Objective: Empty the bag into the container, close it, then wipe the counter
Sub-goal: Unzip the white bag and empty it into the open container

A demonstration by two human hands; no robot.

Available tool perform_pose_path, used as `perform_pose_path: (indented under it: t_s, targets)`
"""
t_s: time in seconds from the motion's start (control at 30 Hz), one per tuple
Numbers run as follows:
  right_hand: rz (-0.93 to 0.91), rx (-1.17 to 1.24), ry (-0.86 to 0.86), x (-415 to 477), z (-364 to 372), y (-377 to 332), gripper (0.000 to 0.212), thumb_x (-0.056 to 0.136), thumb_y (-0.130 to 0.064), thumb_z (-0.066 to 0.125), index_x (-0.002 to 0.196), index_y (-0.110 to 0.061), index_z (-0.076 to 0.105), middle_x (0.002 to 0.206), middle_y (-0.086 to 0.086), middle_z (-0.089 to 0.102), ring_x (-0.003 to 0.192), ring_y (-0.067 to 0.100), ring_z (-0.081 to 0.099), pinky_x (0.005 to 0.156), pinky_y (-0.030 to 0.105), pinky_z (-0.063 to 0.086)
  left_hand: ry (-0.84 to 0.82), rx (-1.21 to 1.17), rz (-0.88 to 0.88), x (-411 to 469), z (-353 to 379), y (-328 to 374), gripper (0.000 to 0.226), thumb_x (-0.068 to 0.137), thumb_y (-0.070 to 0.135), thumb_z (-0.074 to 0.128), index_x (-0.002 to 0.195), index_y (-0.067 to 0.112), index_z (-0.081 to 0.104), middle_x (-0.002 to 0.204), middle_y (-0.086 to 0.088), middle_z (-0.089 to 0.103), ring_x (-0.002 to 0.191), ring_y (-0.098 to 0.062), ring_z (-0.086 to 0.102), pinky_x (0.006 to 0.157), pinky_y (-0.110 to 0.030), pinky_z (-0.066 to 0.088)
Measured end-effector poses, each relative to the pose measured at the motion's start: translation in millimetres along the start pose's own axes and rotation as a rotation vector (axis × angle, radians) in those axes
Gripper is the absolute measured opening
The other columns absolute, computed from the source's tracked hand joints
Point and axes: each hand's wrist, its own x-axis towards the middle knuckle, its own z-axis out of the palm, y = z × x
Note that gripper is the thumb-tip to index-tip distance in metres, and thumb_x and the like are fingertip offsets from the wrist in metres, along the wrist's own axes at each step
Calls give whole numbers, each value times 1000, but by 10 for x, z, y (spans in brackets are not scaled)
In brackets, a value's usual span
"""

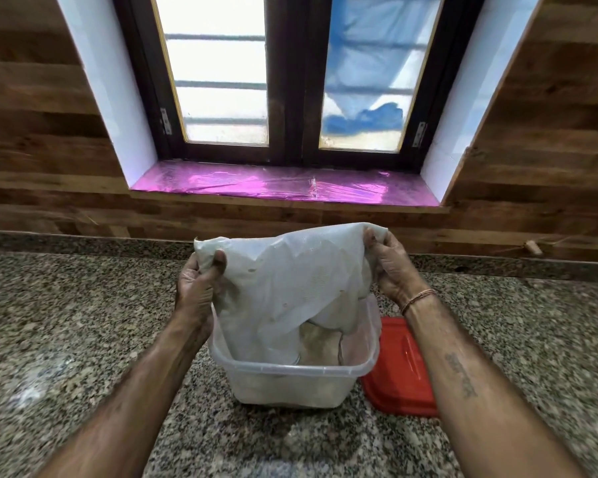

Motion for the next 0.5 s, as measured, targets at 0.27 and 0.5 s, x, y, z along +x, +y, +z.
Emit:
perform_pose_path:
  t_s: [0.27, 0.5]
  targets:
    - [-70, -202, -48, -130, -49, -266, 40, 63, -39, 85, 93, -25, 63, 90, -5, 64, 81, 13, 57, 55, 29, 47, 13, -1, 12, -41, 92, 167, 15, 96, 5, 61, 89, 18, 59, 73, 8, 72, 66, -6, 69, 60, -25, 60]
    - [-155, -357, -111, -163, -100, -409, 10, 91, -8, 73, 99, -11, 68, 80, -4, 68, 62, -3, 61, 48, 15, 45, 68, 119, 40, -103, 79, 273, 5, 93, 13, 69, 94, 17, 66, 78, 5, 69, 64, -3, 65, 53, -19, 53]
